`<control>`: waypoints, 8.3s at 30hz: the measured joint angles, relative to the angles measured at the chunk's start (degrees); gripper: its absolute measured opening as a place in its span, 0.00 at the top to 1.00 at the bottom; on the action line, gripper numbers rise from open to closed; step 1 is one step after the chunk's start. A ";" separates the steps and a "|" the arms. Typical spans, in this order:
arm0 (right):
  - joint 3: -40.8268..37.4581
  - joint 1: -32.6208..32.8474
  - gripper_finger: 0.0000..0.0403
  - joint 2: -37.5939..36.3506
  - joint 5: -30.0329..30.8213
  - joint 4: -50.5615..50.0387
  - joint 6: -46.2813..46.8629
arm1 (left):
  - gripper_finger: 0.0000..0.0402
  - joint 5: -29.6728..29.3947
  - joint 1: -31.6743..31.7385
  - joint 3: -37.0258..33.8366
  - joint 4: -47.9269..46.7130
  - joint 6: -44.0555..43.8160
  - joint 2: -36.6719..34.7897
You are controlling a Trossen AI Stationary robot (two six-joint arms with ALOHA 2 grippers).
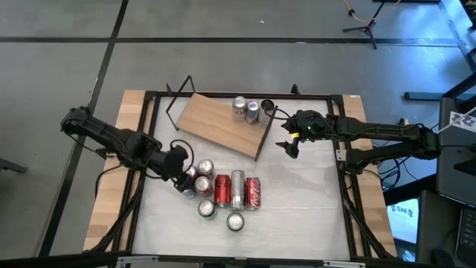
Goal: Place canned beverage on shelf
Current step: Put the blue soda can on the shelf aligned with the other blue soda can
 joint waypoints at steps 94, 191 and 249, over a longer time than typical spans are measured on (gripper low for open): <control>0.00 0.00 0.05 0.01 0.00 -0.08 0.03 | 0.02 -7.54 -7.31 -0.07 -8.84 30.57 11.10; 0.00 -0.02 0.05 0.00 0.00 -0.13 0.02 | 0.45 2.47 35.48 36.22 -12.82 73.80 29.52; 0.00 -0.01 0.05 0.00 0.00 -0.20 0.00 | 0.34 -5.68 43.03 36.20 -0.54 91.71 40.55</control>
